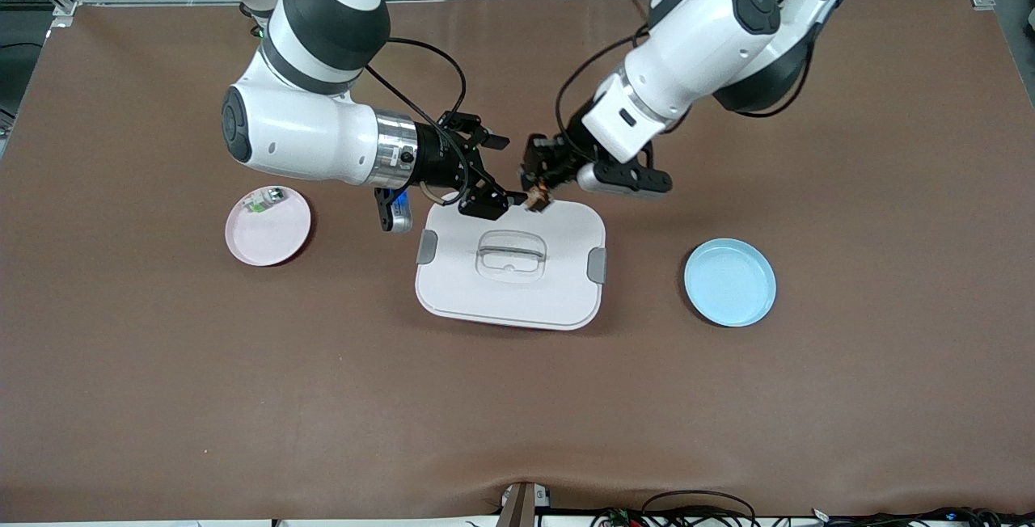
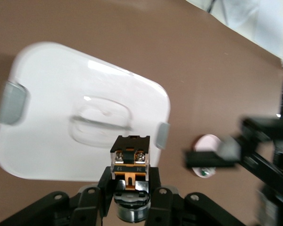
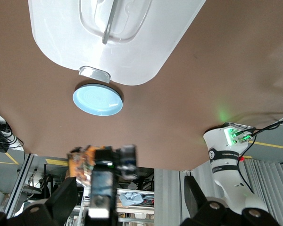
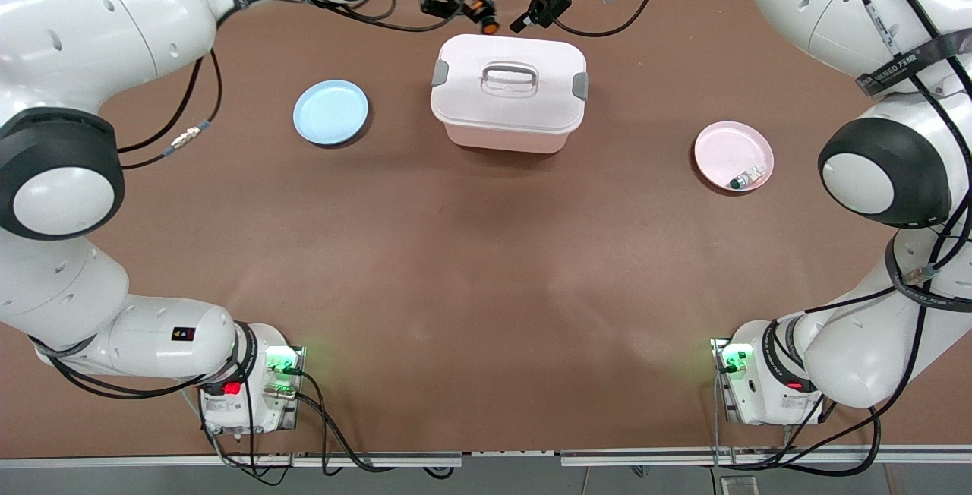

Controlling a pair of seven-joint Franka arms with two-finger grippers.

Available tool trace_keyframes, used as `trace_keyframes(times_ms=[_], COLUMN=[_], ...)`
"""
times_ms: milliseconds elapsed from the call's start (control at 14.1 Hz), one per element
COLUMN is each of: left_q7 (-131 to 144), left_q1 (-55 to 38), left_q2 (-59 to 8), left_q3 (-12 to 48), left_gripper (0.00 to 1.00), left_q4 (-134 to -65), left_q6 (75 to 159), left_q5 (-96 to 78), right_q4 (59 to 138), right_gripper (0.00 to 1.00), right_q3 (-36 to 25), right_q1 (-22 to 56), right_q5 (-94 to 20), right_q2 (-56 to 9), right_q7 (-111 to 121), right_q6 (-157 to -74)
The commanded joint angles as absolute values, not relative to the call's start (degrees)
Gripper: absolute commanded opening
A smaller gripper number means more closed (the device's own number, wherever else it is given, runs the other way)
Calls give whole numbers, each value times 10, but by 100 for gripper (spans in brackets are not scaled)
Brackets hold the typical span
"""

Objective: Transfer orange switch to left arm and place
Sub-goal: 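Grasp the switch with the left gripper while the right gripper opens, then lower the switch onto the blue plate while the right gripper withdraws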

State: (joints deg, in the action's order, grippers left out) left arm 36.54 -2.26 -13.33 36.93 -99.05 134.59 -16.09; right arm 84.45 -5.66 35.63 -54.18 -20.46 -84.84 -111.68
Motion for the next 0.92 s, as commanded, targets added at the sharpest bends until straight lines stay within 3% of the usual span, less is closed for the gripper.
trace_keyframes(times_ms=[0, 354, 849], left_q7=[355, 244, 6], left_q1=[-5, 63, 152], left_q2=[-134, -144, -173], left_q3=[369, 369, 369], left_gripper=[0, 0, 0], left_q4=[-984, -989, -1013], left_q6=[1319, 1247, 1158], left_q5=[-116, -69, 55], right_q4=[830, 835, 835], right_gripper=[100, 100, 100], right_q3=[-56, -61, -61], right_q1=[352, 338, 243], right_q5=[-550, -527, -410], right_q2=[-207, -196, -143], right_q7=[-857, -833, -661], right_q6=[-1106, -1091, -897])
